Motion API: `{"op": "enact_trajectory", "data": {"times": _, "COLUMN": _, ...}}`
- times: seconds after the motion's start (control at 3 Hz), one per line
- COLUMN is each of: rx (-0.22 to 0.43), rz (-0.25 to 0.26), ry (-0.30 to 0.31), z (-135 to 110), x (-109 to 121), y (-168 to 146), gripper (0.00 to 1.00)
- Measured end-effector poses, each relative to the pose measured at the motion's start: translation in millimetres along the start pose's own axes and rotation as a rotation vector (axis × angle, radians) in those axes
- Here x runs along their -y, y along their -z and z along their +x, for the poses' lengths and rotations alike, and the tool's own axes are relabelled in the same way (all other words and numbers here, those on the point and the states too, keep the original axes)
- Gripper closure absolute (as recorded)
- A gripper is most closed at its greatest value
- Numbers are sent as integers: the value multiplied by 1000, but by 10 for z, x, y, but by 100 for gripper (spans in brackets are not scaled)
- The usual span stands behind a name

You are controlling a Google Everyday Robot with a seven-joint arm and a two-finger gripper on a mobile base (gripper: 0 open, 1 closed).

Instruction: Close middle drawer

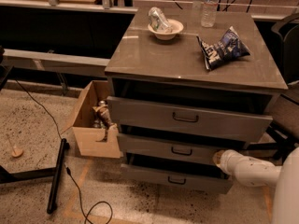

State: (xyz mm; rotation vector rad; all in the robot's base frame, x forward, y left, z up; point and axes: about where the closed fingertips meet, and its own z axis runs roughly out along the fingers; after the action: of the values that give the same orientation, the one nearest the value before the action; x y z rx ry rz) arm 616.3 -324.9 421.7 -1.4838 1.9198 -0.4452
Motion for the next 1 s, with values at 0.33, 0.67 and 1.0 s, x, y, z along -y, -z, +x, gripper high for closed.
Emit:
{"op": "enact_trajectory", "data": {"times": 0.33, "rx": -5, "rz": 6, "ry": -9, "z": 81, "x": 92, "y": -26, "gripper": 100}}
{"op": "enact_trajectory", "data": {"times": 0.67, "rx": 12, "rz": -40, "ry": -30, "z": 75, "x": -7, "y": 109, "gripper": 100}}
{"op": "enact_trajectory", "data": {"times": 1.0, "rx": 47, "rz": -102, "ry": -32, "z": 59, "x": -155, "y": 413, "gripper": 100}}
